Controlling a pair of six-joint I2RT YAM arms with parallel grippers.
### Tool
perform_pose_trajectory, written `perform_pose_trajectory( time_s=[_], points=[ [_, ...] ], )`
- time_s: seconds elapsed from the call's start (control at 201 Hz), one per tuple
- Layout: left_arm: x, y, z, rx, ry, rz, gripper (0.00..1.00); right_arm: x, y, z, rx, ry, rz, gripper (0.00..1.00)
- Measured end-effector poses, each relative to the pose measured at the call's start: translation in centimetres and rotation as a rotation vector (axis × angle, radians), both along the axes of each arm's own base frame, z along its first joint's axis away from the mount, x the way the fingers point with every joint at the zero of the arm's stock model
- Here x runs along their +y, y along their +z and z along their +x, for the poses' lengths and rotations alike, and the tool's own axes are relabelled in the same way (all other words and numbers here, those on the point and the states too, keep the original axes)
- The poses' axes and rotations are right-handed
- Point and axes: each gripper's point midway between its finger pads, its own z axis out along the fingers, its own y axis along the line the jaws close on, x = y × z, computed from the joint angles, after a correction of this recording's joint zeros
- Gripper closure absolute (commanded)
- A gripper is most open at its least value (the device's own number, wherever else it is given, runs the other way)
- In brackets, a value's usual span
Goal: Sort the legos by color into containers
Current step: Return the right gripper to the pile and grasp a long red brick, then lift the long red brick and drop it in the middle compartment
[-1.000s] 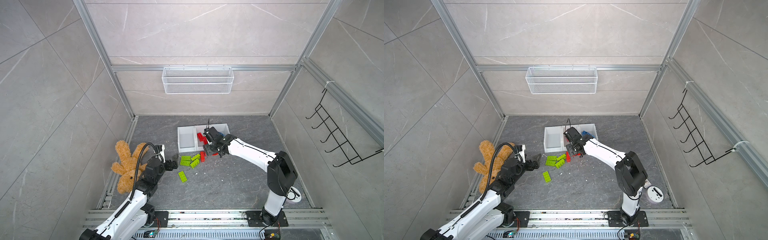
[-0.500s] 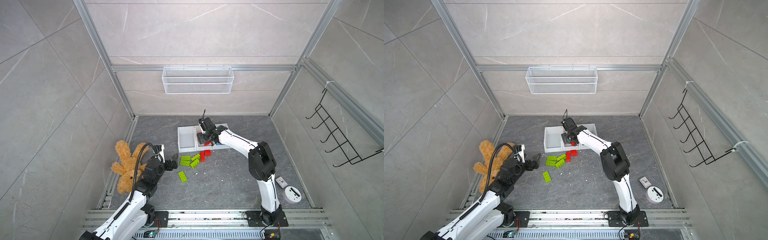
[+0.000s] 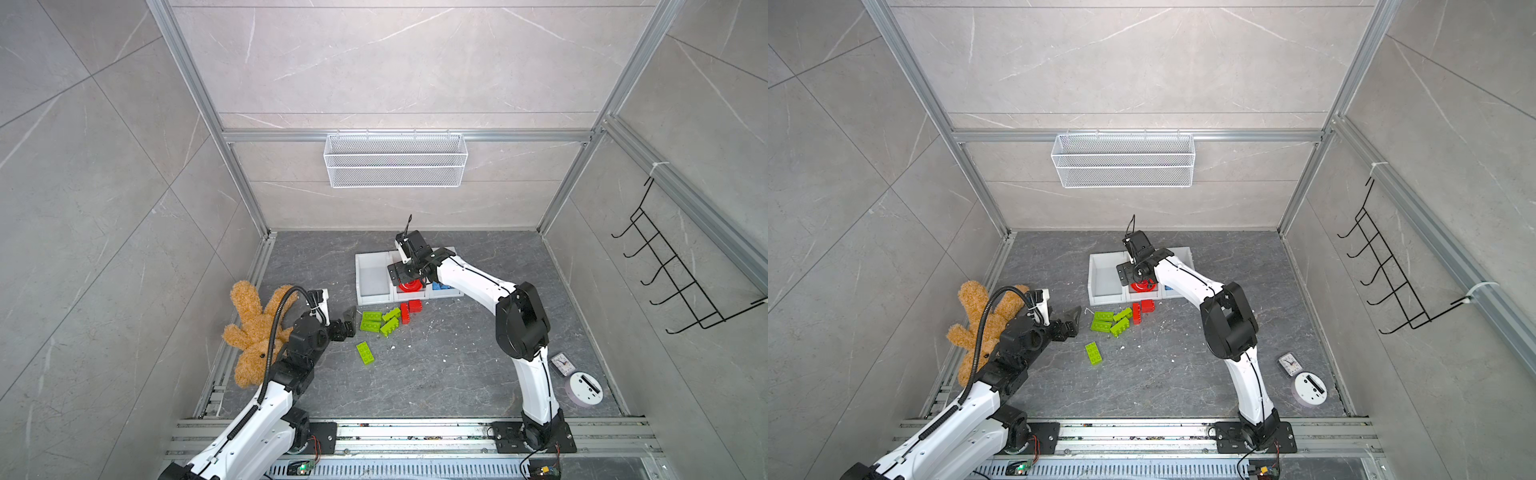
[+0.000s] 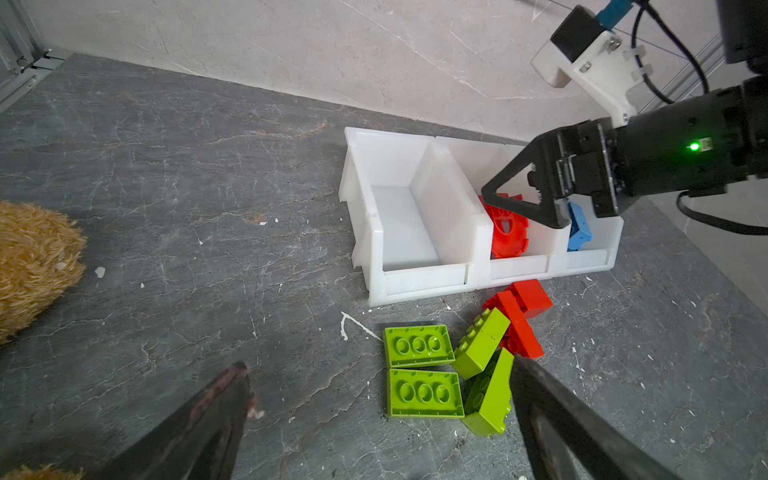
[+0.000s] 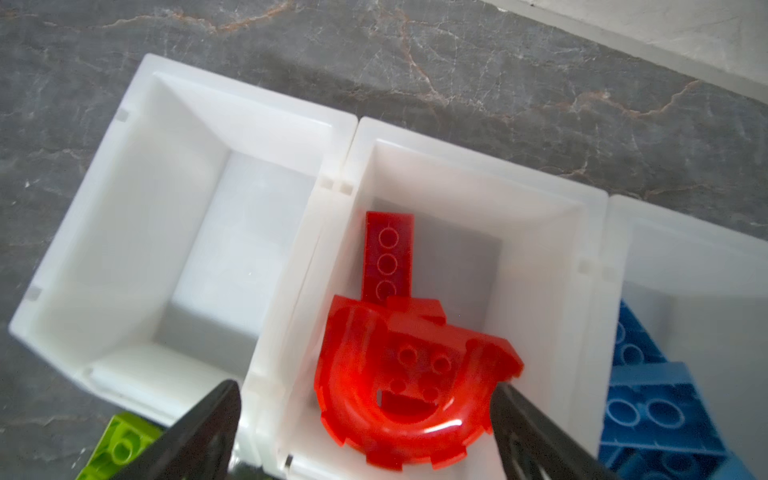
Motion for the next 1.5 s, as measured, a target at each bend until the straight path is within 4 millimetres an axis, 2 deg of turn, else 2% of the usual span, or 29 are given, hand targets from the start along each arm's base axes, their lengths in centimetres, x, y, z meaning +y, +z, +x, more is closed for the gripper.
perform_pose_trajectory(
  time_s=[0.129, 0.204, 0.269, 0.328, 0.448, 0.697, 0.911, 1.185, 1.498],
  points=[
    [0.0, -0.4, 0.1, 0.012, 0.000, 0.005, 0.00, -1.1, 1.1, -3.8, 0.026, 0.012, 0.060, 0.22],
    [-0.1, -0.8, 0.2, 0.025, 0.000, 0.010, 0.00, -1.4, 1.0, -6.2, 0.040, 0.016, 0.078, 0.26],
    [-0.1, -1.3, 0.3, 0.041, 0.000, 0.016, 0.00, -1.2, 0.0, -8.3, 0.060, 0.025, 0.084, 0.31],
    [-0.1, -1.8, 0.3, 0.055, -0.001, 0.022, 0.01, -0.9, -1.7, -10.1, 0.095, 0.036, 0.080, 0.35],
    [-0.2, -2.5, 0.4, 0.076, -0.001, 0.030, 0.00, -0.9, -4.4, -12.4, 0.159, 0.036, 0.059, 0.37],
    [-0.2, -2.5, 0.4, 0.078, -0.001, 0.031, 0.00, -0.6, -6.4, -12.0, 0.184, 0.000, 0.064, 0.40],
    [-0.2, -2.4, 0.4, 0.073, -0.001, 0.029, 0.00, -0.5, -7.4, -11.9, 0.195, -0.007, 0.059, 0.41],
    [-0.2, -1.8, 0.3, 0.056, -0.001, 0.022, 0.00, -0.5, -8.9, -11.6, 0.203, -0.031, 0.021, 0.52],
    [-0.1, -1.4, 0.3, 0.042, -0.001, 0.016, 0.00, -0.5, -9.0, -11.3, 0.196, -0.054, 0.008, 0.67]
  ],
)
